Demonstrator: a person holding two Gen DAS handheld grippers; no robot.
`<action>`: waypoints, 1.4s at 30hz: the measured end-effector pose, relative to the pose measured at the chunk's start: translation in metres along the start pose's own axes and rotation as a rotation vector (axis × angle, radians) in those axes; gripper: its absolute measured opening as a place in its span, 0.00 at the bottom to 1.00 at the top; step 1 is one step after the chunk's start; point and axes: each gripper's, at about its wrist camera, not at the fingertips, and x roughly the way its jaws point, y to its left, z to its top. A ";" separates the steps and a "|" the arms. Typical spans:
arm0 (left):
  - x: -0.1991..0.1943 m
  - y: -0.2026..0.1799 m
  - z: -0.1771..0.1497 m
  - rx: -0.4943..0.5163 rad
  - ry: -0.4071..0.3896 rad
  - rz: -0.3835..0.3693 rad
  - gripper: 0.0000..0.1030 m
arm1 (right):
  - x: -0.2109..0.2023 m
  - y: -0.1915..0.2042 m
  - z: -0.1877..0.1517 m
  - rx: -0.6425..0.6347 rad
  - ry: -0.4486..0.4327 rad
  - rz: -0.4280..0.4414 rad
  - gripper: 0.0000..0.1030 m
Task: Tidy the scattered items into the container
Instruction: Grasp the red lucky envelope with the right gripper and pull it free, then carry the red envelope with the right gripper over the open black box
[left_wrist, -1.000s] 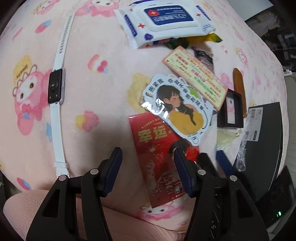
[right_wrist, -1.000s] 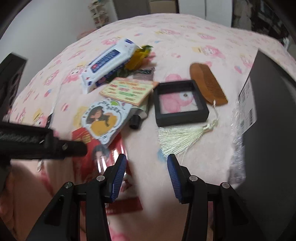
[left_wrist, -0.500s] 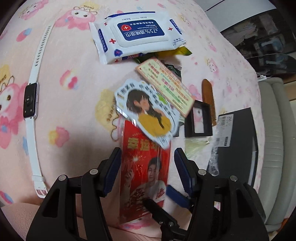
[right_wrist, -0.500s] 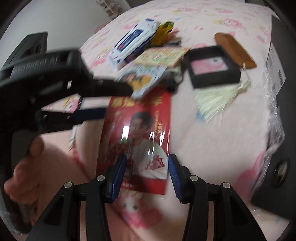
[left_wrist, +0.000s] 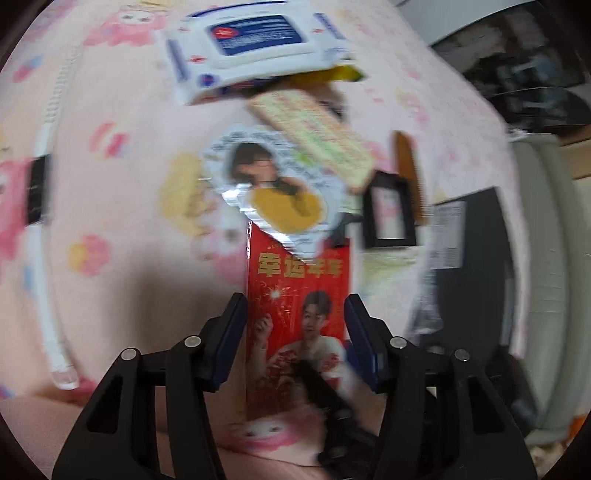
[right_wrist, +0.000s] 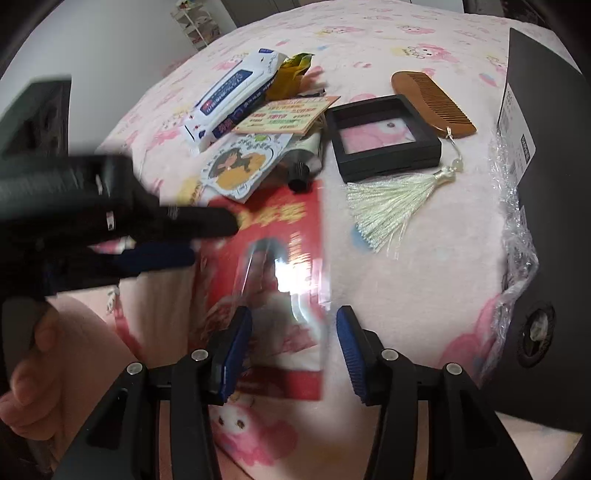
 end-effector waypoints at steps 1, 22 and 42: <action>-0.002 0.000 0.000 -0.003 -0.006 -0.011 0.57 | -0.002 0.001 -0.002 0.001 0.003 0.004 0.44; 0.022 -0.018 -0.021 0.117 0.066 0.247 0.57 | -0.006 0.000 -0.016 0.051 0.034 0.047 0.44; 0.025 -0.022 -0.032 0.135 0.110 0.098 0.59 | -0.008 -0.002 -0.017 0.086 0.039 0.060 0.45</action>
